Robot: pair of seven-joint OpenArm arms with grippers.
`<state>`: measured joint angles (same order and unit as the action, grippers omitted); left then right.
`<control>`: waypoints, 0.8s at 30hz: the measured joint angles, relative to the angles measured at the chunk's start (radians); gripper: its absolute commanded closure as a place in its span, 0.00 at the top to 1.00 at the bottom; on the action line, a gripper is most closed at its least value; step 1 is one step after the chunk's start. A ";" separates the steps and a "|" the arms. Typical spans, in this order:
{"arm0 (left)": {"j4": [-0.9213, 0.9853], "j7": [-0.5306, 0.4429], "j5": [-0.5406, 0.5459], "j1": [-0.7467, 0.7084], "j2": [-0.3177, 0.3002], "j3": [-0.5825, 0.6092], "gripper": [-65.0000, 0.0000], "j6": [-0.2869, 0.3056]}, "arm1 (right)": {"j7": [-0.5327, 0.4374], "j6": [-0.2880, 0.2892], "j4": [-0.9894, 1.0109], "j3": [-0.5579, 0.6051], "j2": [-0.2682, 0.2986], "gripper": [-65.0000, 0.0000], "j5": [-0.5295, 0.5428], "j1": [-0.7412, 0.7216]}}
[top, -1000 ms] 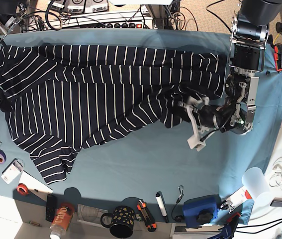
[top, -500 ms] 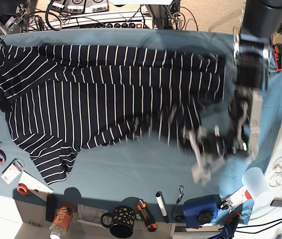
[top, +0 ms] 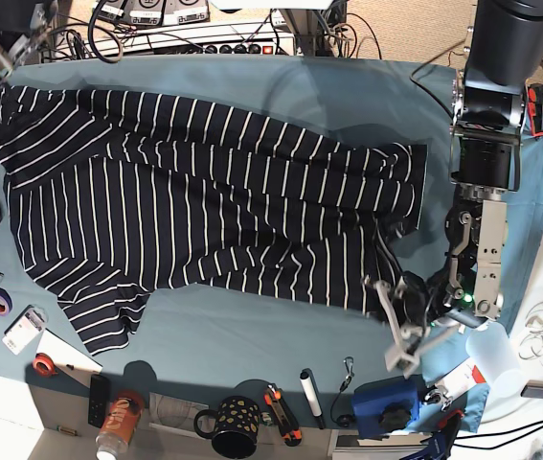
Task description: Layout the t-shirt on the table in an organized manner, then fold the t-shirt properly
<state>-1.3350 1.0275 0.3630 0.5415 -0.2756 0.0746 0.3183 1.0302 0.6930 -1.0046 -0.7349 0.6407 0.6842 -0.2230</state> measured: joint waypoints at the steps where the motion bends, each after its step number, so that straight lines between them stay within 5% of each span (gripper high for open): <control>1: 0.000 -0.022 -0.012 0.000 -0.008 0.000 0.00 -0.001 | -0.018 0.003 0.001 0.000 0.001 0.34 -0.016 -0.021; 6: 0.000 -0.034 -0.014 -0.001 -0.029 0.000 0.00 0.000 | -0.119 -0.021 0.002 0.034 0.002 0.34 -0.140 -0.110; 16: 0.000 -0.046 0.023 -0.001 -0.029 0.000 0.00 0.000 | -0.208 -0.147 0.002 0.352 0.000 0.34 -0.269 -0.114; 20: 0.000 -0.050 0.019 -0.001 -0.030 0.000 0.43 -0.003 | -0.216 -0.151 0.002 0.363 -0.043 0.34 -0.323 -0.115; 24: 0.000 -0.035 0.023 0.000 -0.029 0.000 0.51 -0.079 | -0.217 -0.148 0.002 0.364 -0.092 0.34 -0.324 -0.113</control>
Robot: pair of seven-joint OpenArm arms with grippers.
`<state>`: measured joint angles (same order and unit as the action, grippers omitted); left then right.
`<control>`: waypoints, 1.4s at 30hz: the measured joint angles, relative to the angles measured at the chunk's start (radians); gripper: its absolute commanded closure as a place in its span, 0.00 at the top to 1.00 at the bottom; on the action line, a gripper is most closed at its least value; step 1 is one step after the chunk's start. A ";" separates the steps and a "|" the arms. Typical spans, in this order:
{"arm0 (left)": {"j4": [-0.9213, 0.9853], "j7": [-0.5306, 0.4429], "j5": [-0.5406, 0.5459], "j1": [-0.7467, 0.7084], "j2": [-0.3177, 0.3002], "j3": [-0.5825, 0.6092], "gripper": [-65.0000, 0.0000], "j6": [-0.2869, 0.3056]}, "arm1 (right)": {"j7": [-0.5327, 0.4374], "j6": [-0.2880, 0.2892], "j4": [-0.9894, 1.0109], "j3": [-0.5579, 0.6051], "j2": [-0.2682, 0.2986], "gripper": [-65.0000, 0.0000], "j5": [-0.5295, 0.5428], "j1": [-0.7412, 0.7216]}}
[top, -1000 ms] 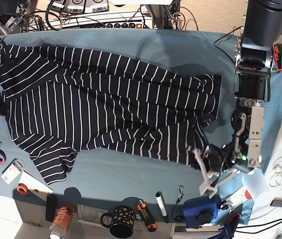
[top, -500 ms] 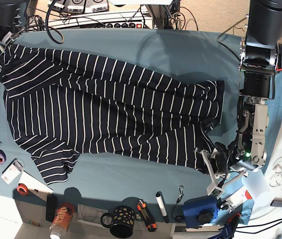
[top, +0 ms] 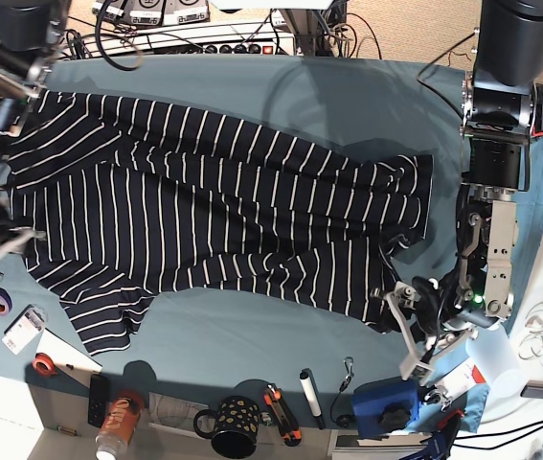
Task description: Layout the t-shirt on the table in an organized manner, then fold the t-shirt properly
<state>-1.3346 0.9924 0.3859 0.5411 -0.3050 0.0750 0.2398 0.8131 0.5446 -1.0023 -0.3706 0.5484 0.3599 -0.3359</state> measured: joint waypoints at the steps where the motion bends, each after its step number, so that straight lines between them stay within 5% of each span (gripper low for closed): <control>1: 0.000 0.001 0.000 0.000 0.000 0.000 0.51 -0.022 | 0.001 0.000 0.000 0.000 -0.006 0.34 -0.001 0.000; 6: 0.000 0.002 -0.003 0.005 0.000 0.000 0.51 -0.031 | 0.001 -0.002 0.000 0.000 -0.016 0.34 -0.007 0.000; 13: 0.000 0.000 -0.063 0.079 -0.002 0.000 0.51 0.135 | 0.006 -0.002 0.000 0.000 -0.014 0.34 -0.035 0.001; 18: 0.000 -0.090 -0.228 0.083 -0.004 0.000 0.51 0.158 | 0.011 -0.002 0.000 0.000 -0.014 0.34 -0.035 0.000; 24: 0.008 -0.101 -0.232 0.079 -0.003 0.000 0.51 0.155 | 0.017 -0.002 0.000 0.000 -0.014 0.34 -0.035 0.001; 27: 0.008 -0.043 -0.182 0.060 -0.003 0.000 0.51 0.100 | 0.021 -0.002 0.000 0.000 -0.014 0.34 -0.034 0.000; 30: 0.011 0.118 0.040 0.053 -0.008 -0.001 0.51 0.160 | 0.024 -0.002 0.000 0.000 -0.014 0.34 -0.035 0.000; 32: 0.011 0.130 0.146 0.043 -0.003 0.000 0.51 0.186 | 0.024 -0.002 0.000 0.000 -0.014 0.34 -0.034 0.000; 38: 0.151 0.014 0.059 0.011 -0.003 -0.001 0.51 0.132 | 0.060 -0.002 0.000 0.000 -0.014 0.34 -0.035 0.001; 42: 0.341 -0.047 0.061 0.032 -0.003 -0.003 0.51 0.180 | 0.066 0.001 0.000 0.000 -0.014 0.34 -0.035 0.000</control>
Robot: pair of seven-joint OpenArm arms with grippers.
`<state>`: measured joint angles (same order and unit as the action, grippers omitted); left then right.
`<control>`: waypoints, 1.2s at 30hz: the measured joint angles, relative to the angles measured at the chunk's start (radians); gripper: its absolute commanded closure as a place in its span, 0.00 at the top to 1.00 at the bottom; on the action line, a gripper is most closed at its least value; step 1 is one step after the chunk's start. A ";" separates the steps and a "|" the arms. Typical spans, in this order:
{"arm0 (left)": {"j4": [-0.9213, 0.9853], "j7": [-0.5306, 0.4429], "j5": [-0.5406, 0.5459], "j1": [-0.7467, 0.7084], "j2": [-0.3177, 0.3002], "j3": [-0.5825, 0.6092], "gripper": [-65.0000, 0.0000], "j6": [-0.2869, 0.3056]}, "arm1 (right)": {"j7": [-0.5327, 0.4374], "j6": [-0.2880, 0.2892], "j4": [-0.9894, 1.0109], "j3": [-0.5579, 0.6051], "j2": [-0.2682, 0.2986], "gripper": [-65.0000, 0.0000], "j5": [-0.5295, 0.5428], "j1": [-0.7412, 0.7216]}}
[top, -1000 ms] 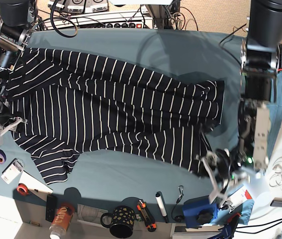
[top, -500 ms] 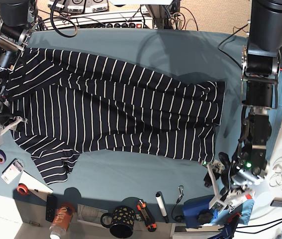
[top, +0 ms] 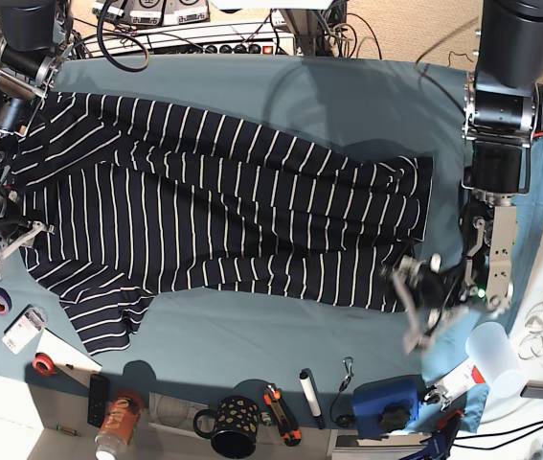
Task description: Layout the t-shirt on the table in an organized manner, then fold the t-shirt properly
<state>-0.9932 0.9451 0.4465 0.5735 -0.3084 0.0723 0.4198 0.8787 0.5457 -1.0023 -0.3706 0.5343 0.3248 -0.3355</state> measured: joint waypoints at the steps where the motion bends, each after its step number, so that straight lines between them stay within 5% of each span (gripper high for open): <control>1: 0.036 -0.013 0.000 0.007 0.002 0.000 0.51 -0.002 | -0.001 0.000 0.000 0.000 0.000 0.34 0.000 0.000; 7: 0.107 -0.025 -0.001 0.042 0.000 0.000 0.49 -0.004 | 0.000 0.000 0.000 0.000 0.000 0.34 -0.002 0.000; 13: 0.108 -0.062 -0.001 0.032 0.000 0.000 0.00 -0.004 | 0.001 0.000 0.000 0.000 0.000 0.34 -0.002 0.000; 17: 0.108 -0.106 -0.047 0.021 0.001 0.001 0.00 -0.004 | 0.050 0.008 0.000 0.000 0.000 0.34 0.025 0.000; 22: 0.108 -0.149 -0.076 0.026 0.001 0.000 0.00 -0.004 | 0.124 0.150 0.000 0.000 0.000 0.34 0.183 0.020; 27: 0.109 -0.139 -0.076 0.022 0.000 0.000 0.00 -0.004 | 0.130 0.151 0.000 0.000 -0.005 0.34 0.263 0.079; 31: 0.109 -0.135 -0.066 0.024 0.000 0.000 0.41 0.008 | 0.131 0.151 0.000 0.000 -0.006 0.34 0.277 0.087; 36: 0.108 -0.136 -0.027 0.022 0.003 0.000 0.43 -0.025 | 0.131 0.151 0.000 0.000 -0.006 0.34 0.278 0.089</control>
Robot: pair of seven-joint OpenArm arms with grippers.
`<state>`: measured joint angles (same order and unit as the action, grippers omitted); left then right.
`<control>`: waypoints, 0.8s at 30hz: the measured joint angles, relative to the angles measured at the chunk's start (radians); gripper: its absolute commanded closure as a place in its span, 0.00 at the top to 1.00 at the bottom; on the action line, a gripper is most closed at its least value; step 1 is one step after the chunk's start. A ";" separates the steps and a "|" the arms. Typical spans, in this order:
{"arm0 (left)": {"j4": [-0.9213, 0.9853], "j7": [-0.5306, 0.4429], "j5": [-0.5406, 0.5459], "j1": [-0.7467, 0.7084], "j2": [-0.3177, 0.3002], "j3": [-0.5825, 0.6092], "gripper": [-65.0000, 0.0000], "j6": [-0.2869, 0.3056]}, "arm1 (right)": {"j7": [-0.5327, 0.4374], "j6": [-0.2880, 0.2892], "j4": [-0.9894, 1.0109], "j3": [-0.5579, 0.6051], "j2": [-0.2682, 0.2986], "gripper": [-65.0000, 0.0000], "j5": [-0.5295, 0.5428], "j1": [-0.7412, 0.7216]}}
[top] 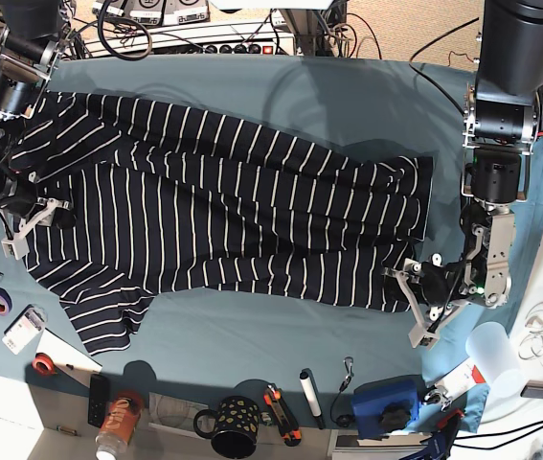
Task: Layout the t-shirt on the table in an organized manner, then fold the t-shirt properly
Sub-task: 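Pull the sleeve with the right gripper outward while the left holds the hem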
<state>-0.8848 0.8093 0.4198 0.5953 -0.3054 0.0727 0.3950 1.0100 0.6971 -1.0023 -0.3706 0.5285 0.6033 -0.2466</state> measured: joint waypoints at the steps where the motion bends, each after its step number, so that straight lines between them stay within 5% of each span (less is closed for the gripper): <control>1: 0.000 0.000 -0.001 -0.005 0.000 0.000 0.43 -0.014 | 0.000 0.000 0.000 0.000 0.000 0.34 0.000 0.000; 5: -0.006 -0.026 0.003 -0.033 0.000 -0.002 0.38 -0.017 | 0.000 0.000 0.000 0.000 0.000 0.34 0.001 0.000; 10: -0.006 -0.037 -0.001 -0.039 0.000 -0.002 0.01 -0.021 | 0.000 0.000 0.000 0.000 0.000 0.34 0.000 0.000; 19: -0.003 -0.115 -0.023 -0.044 0.000 -0.002 0.00 -0.017 | 0.008 0.000 -0.005 -0.002 -0.017 0.34 0.002 -0.001; 24: 0.002 -0.221 -0.155 -0.024 0.003 0.000 0.00 -0.127 | 0.014 0.000 -0.006 -0.002 -0.029 0.34 0.012 -0.003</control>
<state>-0.8833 0.5880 0.2649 0.5716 -0.3019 0.0723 0.2684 1.0237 0.6968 -1.0080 -0.3729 0.4992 0.6151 -0.2497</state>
